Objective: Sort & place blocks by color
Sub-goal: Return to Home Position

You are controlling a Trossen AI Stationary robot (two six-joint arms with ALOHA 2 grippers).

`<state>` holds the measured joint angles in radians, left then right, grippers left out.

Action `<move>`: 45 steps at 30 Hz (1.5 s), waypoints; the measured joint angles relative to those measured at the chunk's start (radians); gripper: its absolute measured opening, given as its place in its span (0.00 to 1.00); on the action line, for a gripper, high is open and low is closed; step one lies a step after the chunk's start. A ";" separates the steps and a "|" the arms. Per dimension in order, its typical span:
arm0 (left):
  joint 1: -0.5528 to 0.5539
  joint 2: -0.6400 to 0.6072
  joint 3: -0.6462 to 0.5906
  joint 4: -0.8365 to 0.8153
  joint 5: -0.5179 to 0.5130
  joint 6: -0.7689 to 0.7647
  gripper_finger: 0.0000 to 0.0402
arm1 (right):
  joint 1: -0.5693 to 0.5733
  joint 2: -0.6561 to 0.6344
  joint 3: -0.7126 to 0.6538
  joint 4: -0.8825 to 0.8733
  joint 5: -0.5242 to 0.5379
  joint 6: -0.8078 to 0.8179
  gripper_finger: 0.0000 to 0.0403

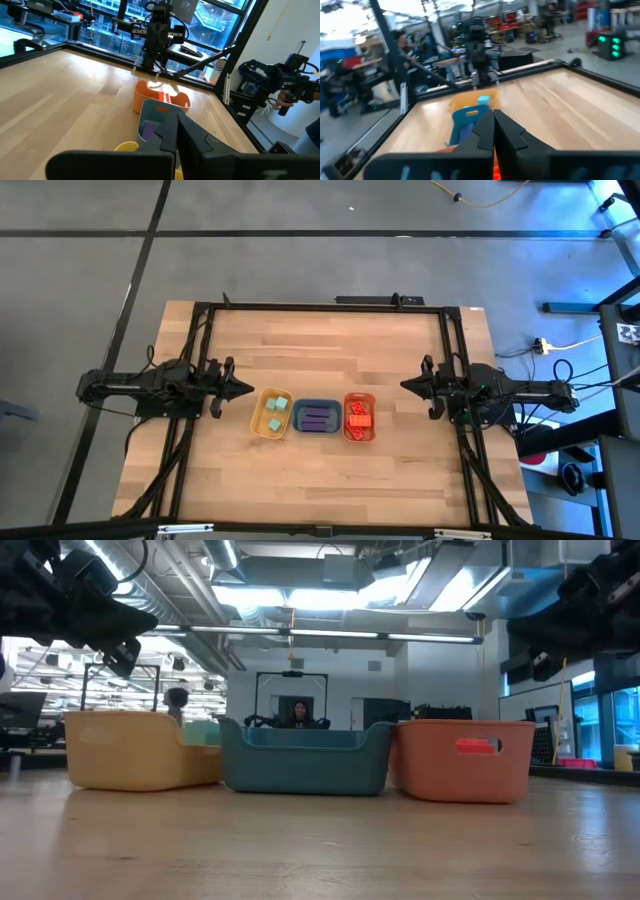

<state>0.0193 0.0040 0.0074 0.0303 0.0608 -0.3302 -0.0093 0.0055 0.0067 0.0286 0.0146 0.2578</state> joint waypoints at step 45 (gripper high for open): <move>0.000 0.000 0.000 0.000 0.000 0.000 0.00 | 0.001 -0.002 0.001 -0.005 -0.043 0.076 0.05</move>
<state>0.0192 0.0040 0.0074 0.0304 0.0612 -0.3302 -0.0086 0.0040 0.0074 0.0238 -0.0280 0.3336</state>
